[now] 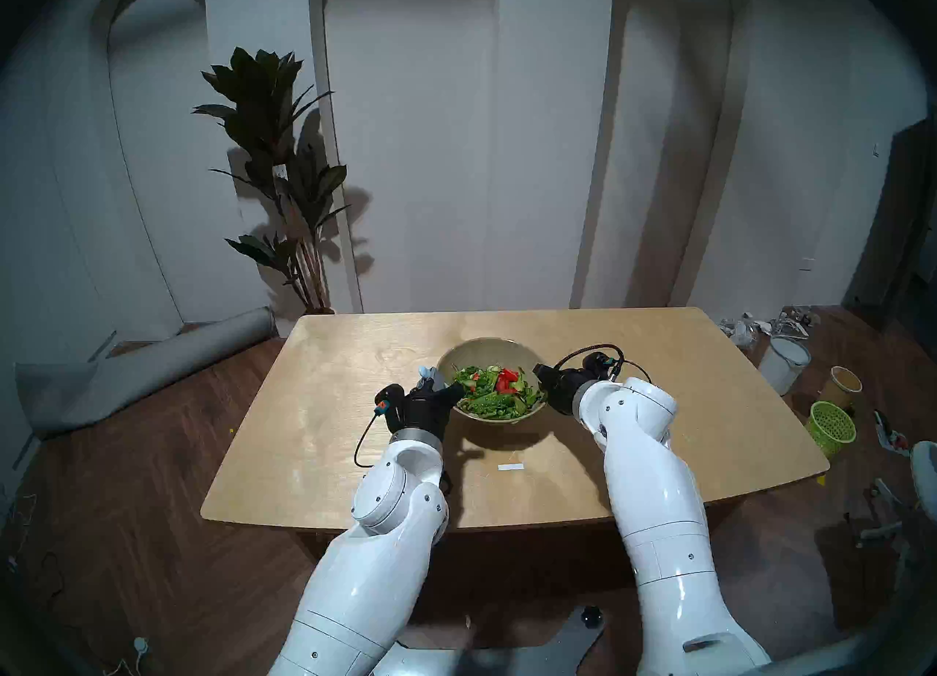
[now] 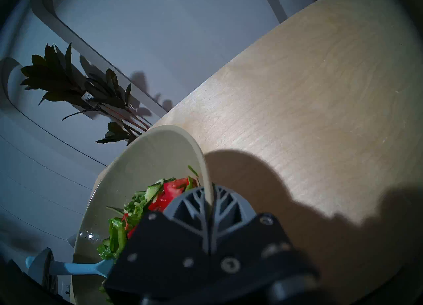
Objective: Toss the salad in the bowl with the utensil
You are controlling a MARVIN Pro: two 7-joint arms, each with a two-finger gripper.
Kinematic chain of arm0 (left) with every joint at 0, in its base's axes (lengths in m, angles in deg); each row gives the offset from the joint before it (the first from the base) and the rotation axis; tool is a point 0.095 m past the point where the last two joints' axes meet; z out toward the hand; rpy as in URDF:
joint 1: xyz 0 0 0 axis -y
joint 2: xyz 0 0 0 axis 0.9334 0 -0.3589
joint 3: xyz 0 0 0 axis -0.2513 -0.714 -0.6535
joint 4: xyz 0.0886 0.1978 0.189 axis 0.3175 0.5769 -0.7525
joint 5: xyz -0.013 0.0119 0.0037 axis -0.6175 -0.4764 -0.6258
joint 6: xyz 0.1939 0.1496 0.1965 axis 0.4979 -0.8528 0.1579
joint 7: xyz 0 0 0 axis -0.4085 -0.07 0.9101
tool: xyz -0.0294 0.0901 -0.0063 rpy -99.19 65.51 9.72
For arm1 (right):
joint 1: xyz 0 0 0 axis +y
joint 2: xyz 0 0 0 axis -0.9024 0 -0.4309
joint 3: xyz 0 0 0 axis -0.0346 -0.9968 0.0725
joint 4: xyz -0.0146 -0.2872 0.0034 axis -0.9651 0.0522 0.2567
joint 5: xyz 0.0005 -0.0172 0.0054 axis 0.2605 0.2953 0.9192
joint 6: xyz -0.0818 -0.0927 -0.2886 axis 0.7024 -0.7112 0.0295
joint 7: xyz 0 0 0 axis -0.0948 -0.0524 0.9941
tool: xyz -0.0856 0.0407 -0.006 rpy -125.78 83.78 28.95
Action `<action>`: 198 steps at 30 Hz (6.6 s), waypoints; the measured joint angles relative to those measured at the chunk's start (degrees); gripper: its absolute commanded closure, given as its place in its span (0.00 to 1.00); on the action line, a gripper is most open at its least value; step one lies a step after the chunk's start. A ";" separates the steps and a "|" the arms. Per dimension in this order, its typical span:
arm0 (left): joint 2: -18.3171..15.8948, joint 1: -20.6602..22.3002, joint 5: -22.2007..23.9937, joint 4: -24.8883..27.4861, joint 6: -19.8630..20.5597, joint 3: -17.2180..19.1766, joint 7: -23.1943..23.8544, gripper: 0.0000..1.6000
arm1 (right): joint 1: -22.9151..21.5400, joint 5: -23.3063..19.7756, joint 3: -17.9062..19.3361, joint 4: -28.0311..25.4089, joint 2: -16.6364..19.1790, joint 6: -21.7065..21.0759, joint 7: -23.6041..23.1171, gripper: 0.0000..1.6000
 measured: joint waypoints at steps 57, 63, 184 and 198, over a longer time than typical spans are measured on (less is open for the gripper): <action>-9.94 8.47 -13.67 -5.74 -8.09 -3.83 13.45 1.00 | -0.02 0.00 -0.03 0.02 0.03 0.03 -0.01 1.00; -10.65 9.80 -14.23 -8.71 -8.86 -3.93 15.38 1.00 | -0.02 0.00 -0.03 0.02 0.03 0.03 -0.01 1.00; -22.29 30.94 15.29 -2.20 38.83 -9.91 25.50 1.00 | -0.06 -0.04 -0.04 0.00 0.12 0.10 0.01 1.00; -29.03 21.71 14.65 8.34 35.51 -7.06 25.85 1.00 | -0.05 -0.04 -0.04 0.00 0.13 0.11 0.01 1.00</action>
